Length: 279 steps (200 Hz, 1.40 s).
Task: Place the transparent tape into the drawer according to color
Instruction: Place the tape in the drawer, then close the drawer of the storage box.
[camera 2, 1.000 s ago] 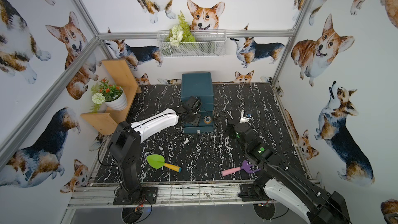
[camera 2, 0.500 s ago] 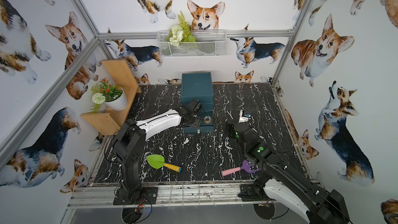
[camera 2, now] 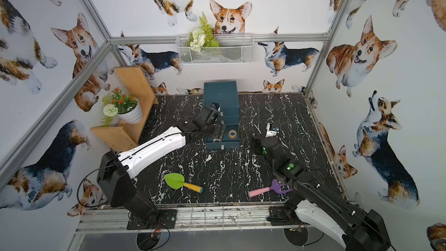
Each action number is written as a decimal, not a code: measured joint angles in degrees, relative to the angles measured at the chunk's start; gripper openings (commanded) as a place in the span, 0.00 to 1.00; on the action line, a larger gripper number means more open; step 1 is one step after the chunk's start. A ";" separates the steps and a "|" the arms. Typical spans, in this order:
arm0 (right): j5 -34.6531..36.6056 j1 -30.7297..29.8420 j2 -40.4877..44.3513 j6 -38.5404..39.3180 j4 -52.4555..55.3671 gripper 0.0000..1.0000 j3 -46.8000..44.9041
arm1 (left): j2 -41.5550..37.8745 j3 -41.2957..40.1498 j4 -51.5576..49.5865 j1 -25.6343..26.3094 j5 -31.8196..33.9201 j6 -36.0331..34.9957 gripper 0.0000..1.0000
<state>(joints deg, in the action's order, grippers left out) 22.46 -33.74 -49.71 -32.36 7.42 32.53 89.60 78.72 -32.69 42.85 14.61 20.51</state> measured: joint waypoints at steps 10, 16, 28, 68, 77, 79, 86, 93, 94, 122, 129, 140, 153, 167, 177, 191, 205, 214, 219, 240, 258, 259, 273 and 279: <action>-0.74 0.00 -0.20 0.31 -0.63 0.91 -0.28 | -3.93 -2.95 1.66 0.83 0.37 0.55 0.99; -1.62 0.00 -0.33 0.59 -0.98 0.91 -0.46 | -6.25 -5.03 2.58 1.29 0.59 0.94 1.00; -3.34 0.00 -0.83 1.22 -1.88 0.91 -0.83 | -10.93 -9.90 4.00 2.40 0.66 1.36 1.00; -11.56 0.00 -5.53 2.99 -4.35 1.00 -1.05 | -20.26 -24.04 8.24 7.45 3.23 4.57 0.99; -13.03 0.00 -6.14 3.02 -4.63 1.00 -1.25 | -21.51 -25.81 8.17 8.87 3.76 5.31 1.00; -13.35 0.00 -6.19 3.04 -4.72 1.00 -1.36 | -21.75 -26.05 8.15 9.05 3.80 5.33 1.00; -14.16 0.00 -6.25 3.06 -5.07 1.00 -1.75 | -22.84 -26.56 7.74 9.40 4.28 5.84 0.99; -15.13 0.00 -6.27 3.06 -5.62 1.00 -2.16 | -24.20 -26.45 6.99 9.27 5.42 6.51 1.00; -15.23 0.00 -6.27 3.06 -5.68 1.00 -2.19 | -24.37 -26.38 6.91 9.25 5.53 6.60 1.00; -18.86 0.02 -8.57 2.95 -7.65 1.00 -2.49 | -32.87 -21.94 3.21 8.96 9.53 7.17 0.99; -20.04 0.02 -9.20 2.93 -8.07 1.00 -2.64 | -34.99 -20.63 2.40 8.74 10.56 7.17 1.00; -21.59 0.02 -9.68 2.93 -9.25 0.95 -3.37 | -37.29 -19.12 0.55 8.31 12.13 7.19 1.00; -23.15 0.02 -9.88 2.89 -10.47 0.90 -4.50 | -38.47 -18.01 -1.75 8.17 13.70 7.23 1.00; -24.55 0.00 -10.23 2.75 -11.26 0.88 -5.18 | -38.47 -18.23 -3.72 7.85 13.97 7.52 1.00; -25.44 -0.15 -10.56 2.71 -11.67 0.87 -5.22 | -38.05 -18.95 -4.50 6.91 13.60 7.61 1.00; -25.59 -0.59 -10.80 2.71 -12.13 0.87 -5.16 | -36.87 -19.69 -4.98 3.43 11.37 7.61 0.99; -25.44 -1.53 -10.73 2.73 -12.15 0.87 -5.03 | -34.67 -19.76 -3.98 -1.44 7.56 7.26 0.99; -25.35 -2.25 -10.60 2.73 -12.26 0.86 -5.01 | -32.87 -19.74 -2.99 -4.52 4.50 6.71 1.00; -25.33 -2.64 -10.54 2.73 -12.26 0.86 -5.03 | -31.82 -19.58 -2.51 -5.88 3.19 6.60 1.00; -25.09 -4.15 -10.67 2.64 -12.59 0.86 -5.27 | -25.97 -16.31 -0.48 -9.57 -3.23 5.31 0.99; -24.87 -5.05 -11.19 1.86 -13.64 0.86 -6.08 | -21.40 -12.41 2.25 -10.82 -6.64 4.59 1.00; -24.87 -5.14 -11.23 1.70 -13.68 0.86 -6.14 | -21.18 -12.20 2.43 -10.88 -6.78 4.55 1.00; -24.26 -5.68 -11.74 1.03 -14.47 0.86 -6.58 | -17.25 -8.79 4.57 -11.78 -8.96 3.74 1.00; -24.26 -5.68 -11.93 0.92 -14.69 0.86 -6.64 | -15.72 -7.52 5.22 -12.13 -9.25 3.54 0.99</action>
<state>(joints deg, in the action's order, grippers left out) -1.80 -39.42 -61.65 -31.44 -7.27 25.89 73.89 71.20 -27.46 30.72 5.37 24.05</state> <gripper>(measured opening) 0.860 0.997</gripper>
